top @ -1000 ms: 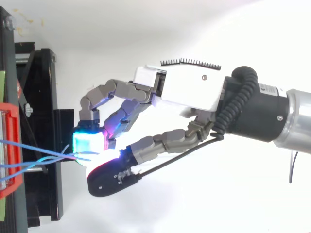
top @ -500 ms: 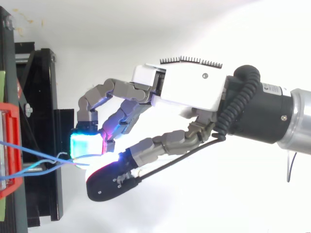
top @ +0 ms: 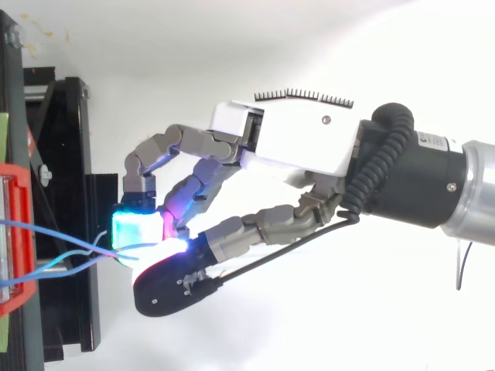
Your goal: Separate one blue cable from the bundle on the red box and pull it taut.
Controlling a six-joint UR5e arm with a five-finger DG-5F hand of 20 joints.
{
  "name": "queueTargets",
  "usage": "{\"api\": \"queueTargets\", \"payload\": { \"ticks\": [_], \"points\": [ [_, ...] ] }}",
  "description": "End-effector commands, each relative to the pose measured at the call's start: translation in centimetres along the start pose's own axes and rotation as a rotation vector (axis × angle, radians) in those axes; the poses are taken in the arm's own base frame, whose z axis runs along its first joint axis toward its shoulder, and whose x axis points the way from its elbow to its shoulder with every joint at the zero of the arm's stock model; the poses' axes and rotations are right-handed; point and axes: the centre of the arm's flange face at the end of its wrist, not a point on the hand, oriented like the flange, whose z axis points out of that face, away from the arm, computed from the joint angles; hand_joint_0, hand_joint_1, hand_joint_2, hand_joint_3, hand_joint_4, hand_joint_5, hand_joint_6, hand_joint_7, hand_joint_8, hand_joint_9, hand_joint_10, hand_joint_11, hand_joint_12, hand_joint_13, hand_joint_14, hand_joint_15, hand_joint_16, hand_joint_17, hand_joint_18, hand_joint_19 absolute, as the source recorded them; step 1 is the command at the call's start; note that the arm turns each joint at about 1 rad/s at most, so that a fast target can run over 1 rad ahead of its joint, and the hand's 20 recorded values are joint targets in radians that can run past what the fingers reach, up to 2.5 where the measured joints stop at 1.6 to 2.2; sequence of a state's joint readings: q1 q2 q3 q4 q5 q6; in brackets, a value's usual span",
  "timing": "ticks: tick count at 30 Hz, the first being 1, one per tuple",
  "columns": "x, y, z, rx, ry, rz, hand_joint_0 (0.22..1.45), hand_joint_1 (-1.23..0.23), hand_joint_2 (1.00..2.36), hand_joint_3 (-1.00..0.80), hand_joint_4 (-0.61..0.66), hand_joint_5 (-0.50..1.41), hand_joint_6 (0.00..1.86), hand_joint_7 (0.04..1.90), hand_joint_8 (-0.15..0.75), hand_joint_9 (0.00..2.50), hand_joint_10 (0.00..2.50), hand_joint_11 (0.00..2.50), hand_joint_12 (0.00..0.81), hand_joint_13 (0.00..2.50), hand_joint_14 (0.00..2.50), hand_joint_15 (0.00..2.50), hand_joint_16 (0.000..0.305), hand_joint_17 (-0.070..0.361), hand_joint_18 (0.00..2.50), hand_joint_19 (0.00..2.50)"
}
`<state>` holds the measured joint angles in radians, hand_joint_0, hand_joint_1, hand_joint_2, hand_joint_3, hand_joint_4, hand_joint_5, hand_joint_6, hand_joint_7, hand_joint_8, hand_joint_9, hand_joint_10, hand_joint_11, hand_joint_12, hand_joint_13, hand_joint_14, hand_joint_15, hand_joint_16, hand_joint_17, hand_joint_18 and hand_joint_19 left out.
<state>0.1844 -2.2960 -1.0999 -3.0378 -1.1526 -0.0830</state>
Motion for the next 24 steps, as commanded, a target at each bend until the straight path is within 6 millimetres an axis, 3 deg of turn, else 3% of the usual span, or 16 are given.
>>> {"api": "queueTargets", "payload": {
  "ticks": [1, 6, 13, 24],
  "points": [
    [-0.01, -0.03, 0.02, 0.000, 0.001, 0.000, 0.60, -0.59, 1.00, -0.48, 0.17, -0.15, 0.88, 1.09, 0.370, 1.17, 0.02, 0.86, 0.393, 0.89, 0.01, 0.43, 0.046, 0.104, 0.88, 0.45],
    [0.10, -0.01, -0.01, 0.000, 0.002, 0.000, 0.56, -0.50, 1.00, -0.50, 0.14, -0.12, 0.86, 1.12, 0.319, 1.12, 0.01, 0.69, 0.373, 0.87, 0.01, 0.38, 0.045, 0.101, 0.89, 0.41],
    [-0.03, 0.10, 0.00, -0.003, 0.000, 0.001, 0.55, -0.46, 1.00, -0.50, 0.14, -0.12, 0.86, 1.10, 0.339, 1.11, 0.01, 0.70, 0.383, 0.87, 0.01, 0.40, 0.046, 0.103, 0.87, 0.43],
    [-0.01, 0.05, 0.04, -0.001, 0.000, 0.001, 0.60, -0.76, 1.01, -0.33, 0.13, -0.15, 0.87, 1.10, 0.345, 1.03, 0.01, 0.74, 0.388, 0.86, 0.01, 0.43, 0.046, 0.103, 0.86, 0.45]
  ]
}}
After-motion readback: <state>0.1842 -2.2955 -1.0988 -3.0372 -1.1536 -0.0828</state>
